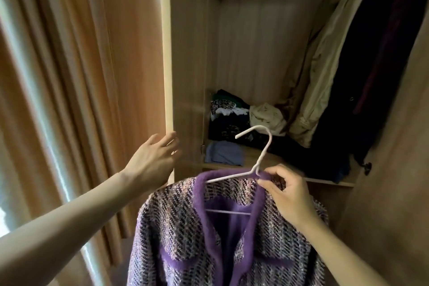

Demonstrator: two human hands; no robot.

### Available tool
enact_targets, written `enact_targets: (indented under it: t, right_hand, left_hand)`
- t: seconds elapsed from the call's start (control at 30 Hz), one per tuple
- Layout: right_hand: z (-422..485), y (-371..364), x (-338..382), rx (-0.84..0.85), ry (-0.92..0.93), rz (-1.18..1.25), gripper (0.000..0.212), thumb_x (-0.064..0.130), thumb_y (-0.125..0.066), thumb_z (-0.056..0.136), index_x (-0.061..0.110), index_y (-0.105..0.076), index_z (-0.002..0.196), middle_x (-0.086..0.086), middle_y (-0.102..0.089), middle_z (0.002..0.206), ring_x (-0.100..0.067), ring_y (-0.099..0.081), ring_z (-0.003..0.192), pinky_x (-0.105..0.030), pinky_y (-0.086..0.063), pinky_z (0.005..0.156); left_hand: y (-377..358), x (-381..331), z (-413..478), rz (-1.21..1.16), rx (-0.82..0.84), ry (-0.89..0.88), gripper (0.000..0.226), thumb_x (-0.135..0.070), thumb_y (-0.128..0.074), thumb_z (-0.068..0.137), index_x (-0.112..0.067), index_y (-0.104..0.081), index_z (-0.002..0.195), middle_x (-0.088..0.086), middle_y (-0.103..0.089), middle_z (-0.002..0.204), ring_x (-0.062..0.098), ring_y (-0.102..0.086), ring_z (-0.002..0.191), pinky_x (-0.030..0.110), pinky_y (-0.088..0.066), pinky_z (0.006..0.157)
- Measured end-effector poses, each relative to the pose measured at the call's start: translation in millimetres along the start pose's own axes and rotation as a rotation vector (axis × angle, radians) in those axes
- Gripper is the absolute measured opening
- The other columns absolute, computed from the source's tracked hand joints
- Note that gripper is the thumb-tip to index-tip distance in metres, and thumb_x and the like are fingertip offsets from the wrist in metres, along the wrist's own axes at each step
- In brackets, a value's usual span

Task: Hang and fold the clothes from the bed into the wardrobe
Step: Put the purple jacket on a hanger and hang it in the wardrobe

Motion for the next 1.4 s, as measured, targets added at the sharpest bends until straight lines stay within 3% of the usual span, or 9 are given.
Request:
enact_targets:
  t: [0.1, 0.27, 0.37, 0.5, 0.6, 0.7, 0.83, 1.0, 1.4]
  right_hand:
    - [3, -5, 6, -0.009, 0.009, -0.004, 0.021, 0.004, -0.078, 0.078, 0.022, -0.070, 0.086, 0.010, -0.069, 0.087, -0.010, -0.065, 0.087, -0.015, -0.045, 0.079]
    - [4, -4, 9, -0.008, -0.013, -0.015, 0.018, 0.011, -0.078, 0.079, 0.026, -0.070, 0.087, 0.012, -0.070, 0.088, -0.009, -0.065, 0.088, -0.014, -0.045, 0.079]
    - [2, 0, 9, -0.023, -0.023, -0.021, 0.019, 0.013, -0.078, 0.080, 0.028, -0.070, 0.087, 0.012, -0.069, 0.088, -0.008, -0.065, 0.088, -0.014, -0.045, 0.079]
    - [1, 6, 6, -0.049, -0.025, -0.013, 0.022, 0.012, -0.078, 0.080, 0.030, -0.068, 0.089, 0.012, -0.070, 0.089, -0.008, -0.065, 0.088, -0.014, -0.045, 0.079]
    - [4, 6, 6, -0.046, -0.008, -0.021, 0.024, 0.011, -0.079, 0.080, 0.031, -0.068, 0.089, 0.011, -0.070, 0.090, -0.009, -0.066, 0.089, -0.015, -0.046, 0.080]
    - [7, 4, 7, -0.036, 0.000, -0.024, 0.024, 0.010, -0.079, 0.080, 0.030, -0.069, 0.088, 0.012, -0.070, 0.090, -0.008, -0.066, 0.089, -0.014, -0.046, 0.080]
    - [12, 11, 5, -0.060, -0.019, -0.038, 0.022, 0.008, -0.078, 0.080, 0.028, -0.070, 0.088, 0.015, -0.070, 0.088, -0.004, -0.065, 0.088, -0.012, -0.044, 0.079]
    - [16, 27, 3, -0.074, -0.042, -0.038, 0.020, 0.013, -0.078, 0.081, 0.030, -0.069, 0.087, 0.018, -0.070, 0.087, -0.002, -0.065, 0.085, -0.012, -0.045, 0.077]
    - [39, 105, 7, -0.148, 0.033, -0.066, 0.024, 0.009, -0.078, 0.081, 0.031, -0.072, 0.088, 0.015, -0.069, 0.087, -0.005, -0.065, 0.086, -0.010, -0.044, 0.074]
  left_hand:
    - [-7, 18, -14, -0.044, 0.026, 0.088, 0.033, -0.023, -0.070, 0.071, -0.014, -0.070, 0.102, 0.007, -0.065, 0.119, 0.026, -0.047, 0.130, 0.042, -0.054, 0.086]
    - [-11, 12, -16, -0.116, -0.009, 0.041, 0.039, -0.031, -0.069, 0.082, -0.018, -0.067, 0.119, 0.001, -0.060, 0.138, 0.018, -0.040, 0.142, 0.040, -0.052, 0.096]
    - [-13, 10, -10, -0.316, 0.038, 0.100, 0.036, -0.039, -0.037, 0.098, -0.019, -0.061, 0.117, -0.001, -0.056, 0.136, 0.016, -0.023, 0.150, 0.044, -0.051, 0.099]
    - [-16, 14, -12, -0.518, 0.137, 0.150, 0.068, -0.061, -0.010, 0.096, -0.018, -0.058, 0.114, -0.003, -0.056, 0.123, 0.019, -0.024, 0.148, 0.048, -0.044, 0.107]
    - [-3, 5, -12, -0.644, 0.068, 0.143, 0.053, -0.056, -0.019, 0.097, -0.022, -0.059, 0.107, -0.008, -0.058, 0.110, 0.015, -0.050, 0.117, 0.044, -0.049, 0.095]
    - [17, -14, -12, -0.844, -0.037, 0.078, 0.023, -0.024, -0.043, 0.094, -0.025, -0.065, 0.101, -0.024, -0.060, 0.091, -0.004, -0.058, 0.084, 0.024, -0.052, 0.076]
    - [28, -31, -11, -0.914, -0.039, 0.054, 0.024, -0.015, -0.052, 0.091, -0.024, -0.068, 0.107, -0.014, -0.064, 0.096, 0.000, -0.060, 0.087, 0.022, -0.050, 0.077]
    - [31, -42, -2, -0.921, -0.141, 0.072, 0.028, -0.011, -0.067, 0.089, -0.024, -0.069, 0.114, -0.018, -0.060, 0.097, -0.004, -0.058, 0.089, 0.009, -0.041, 0.078]
    - [80, -104, 83, -0.769, -0.465, -0.003, 0.020, -0.010, -0.057, 0.097, -0.005, -0.068, 0.113, 0.003, -0.060, 0.101, 0.020, -0.060, 0.091, 0.038, -0.054, 0.076]
Point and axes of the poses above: each hand's wrist, its own z-axis towards the middle knuckle, its own y-axis out of the back of the hand, x = y × z, the point moved 3 cm from there along z, towards the middle knuckle
